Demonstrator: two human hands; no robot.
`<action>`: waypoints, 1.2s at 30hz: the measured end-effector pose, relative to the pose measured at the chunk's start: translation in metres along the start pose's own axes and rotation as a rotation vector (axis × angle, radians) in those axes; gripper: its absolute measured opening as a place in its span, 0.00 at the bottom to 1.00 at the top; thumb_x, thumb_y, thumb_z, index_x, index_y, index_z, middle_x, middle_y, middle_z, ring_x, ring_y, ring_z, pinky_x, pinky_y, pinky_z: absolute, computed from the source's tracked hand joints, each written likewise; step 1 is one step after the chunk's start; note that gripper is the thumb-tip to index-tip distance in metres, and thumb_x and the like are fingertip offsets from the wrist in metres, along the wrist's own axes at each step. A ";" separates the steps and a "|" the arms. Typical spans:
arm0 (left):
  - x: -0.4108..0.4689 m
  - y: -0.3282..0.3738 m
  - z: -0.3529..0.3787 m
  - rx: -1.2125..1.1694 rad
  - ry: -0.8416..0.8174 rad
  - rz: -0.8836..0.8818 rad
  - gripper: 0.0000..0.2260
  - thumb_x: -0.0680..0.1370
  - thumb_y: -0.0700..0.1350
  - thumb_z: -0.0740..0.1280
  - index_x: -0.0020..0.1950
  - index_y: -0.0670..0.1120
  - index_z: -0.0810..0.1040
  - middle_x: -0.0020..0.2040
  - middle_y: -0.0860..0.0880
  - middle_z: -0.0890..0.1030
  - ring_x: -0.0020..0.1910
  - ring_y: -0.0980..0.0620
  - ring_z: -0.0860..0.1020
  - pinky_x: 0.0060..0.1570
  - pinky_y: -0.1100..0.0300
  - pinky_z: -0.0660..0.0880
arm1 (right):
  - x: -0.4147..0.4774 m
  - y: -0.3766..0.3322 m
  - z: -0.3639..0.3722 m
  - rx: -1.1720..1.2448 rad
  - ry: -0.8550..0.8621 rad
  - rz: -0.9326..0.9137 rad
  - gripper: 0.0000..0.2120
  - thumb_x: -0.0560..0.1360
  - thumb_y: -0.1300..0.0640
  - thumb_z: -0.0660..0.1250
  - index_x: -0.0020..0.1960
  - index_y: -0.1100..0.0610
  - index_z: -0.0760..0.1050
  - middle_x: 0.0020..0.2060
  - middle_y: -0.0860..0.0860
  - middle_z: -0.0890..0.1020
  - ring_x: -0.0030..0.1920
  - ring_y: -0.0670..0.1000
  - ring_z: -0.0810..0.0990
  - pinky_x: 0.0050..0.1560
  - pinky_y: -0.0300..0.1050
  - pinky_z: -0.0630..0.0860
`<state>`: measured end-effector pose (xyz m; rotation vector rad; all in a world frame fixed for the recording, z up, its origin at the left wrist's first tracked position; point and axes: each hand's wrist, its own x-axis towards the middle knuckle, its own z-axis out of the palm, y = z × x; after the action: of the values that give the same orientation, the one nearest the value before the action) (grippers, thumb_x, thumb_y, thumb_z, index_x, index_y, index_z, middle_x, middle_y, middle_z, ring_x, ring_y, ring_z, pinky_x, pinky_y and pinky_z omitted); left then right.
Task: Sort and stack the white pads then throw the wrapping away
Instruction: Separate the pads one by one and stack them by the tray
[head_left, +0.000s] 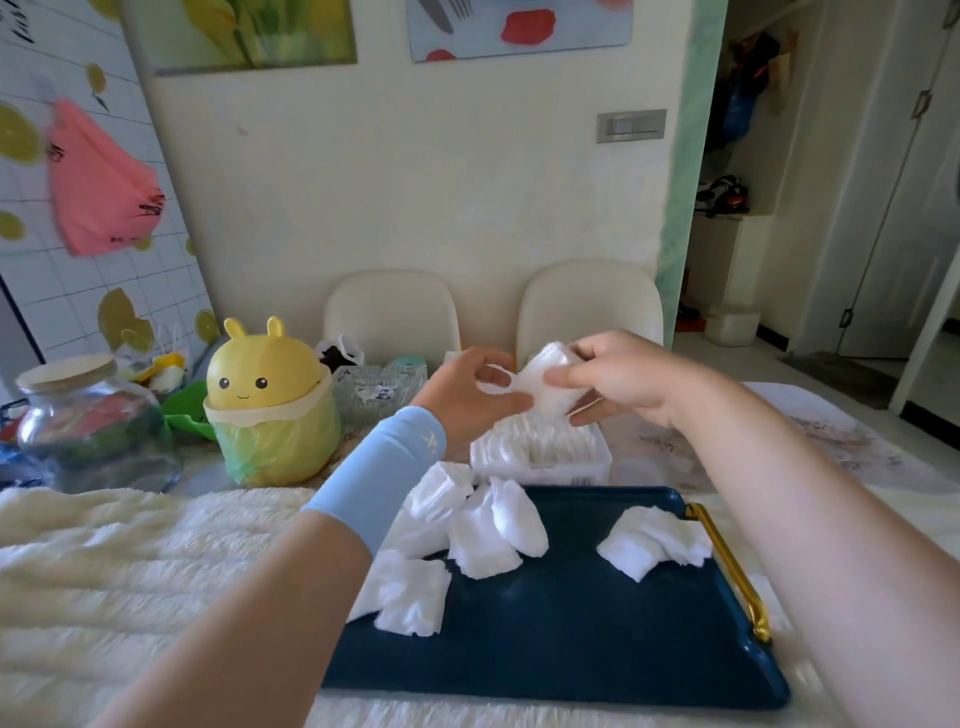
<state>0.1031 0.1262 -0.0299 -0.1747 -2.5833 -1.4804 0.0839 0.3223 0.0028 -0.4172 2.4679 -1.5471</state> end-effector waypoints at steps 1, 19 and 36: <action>0.012 -0.002 0.002 0.072 0.016 -0.008 0.14 0.74 0.47 0.74 0.57 0.53 0.76 0.49 0.54 0.80 0.45 0.49 0.80 0.49 0.55 0.79 | 0.009 0.002 -0.003 0.010 0.040 0.023 0.11 0.79 0.58 0.70 0.58 0.63 0.77 0.51 0.60 0.85 0.49 0.58 0.86 0.49 0.51 0.85; 0.048 -0.037 0.025 0.860 -0.309 -0.090 0.13 0.77 0.51 0.63 0.55 0.49 0.82 0.60 0.49 0.76 0.51 0.47 0.76 0.48 0.57 0.76 | 0.071 0.067 0.020 -0.263 0.023 0.276 0.13 0.75 0.53 0.74 0.54 0.60 0.80 0.46 0.57 0.86 0.43 0.57 0.87 0.47 0.50 0.84; 0.047 -0.056 0.012 0.610 -0.287 -0.092 0.10 0.70 0.52 0.75 0.51 0.55 0.83 0.51 0.55 0.78 0.51 0.51 0.78 0.52 0.60 0.75 | 0.079 0.022 0.070 -0.728 -0.183 0.541 0.09 0.81 0.54 0.62 0.49 0.60 0.76 0.45 0.57 0.80 0.46 0.56 0.77 0.42 0.44 0.73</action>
<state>0.0461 0.1094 -0.0734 -0.2011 -3.1703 -0.6606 0.0289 0.2458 -0.0491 0.0279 2.6108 -0.3719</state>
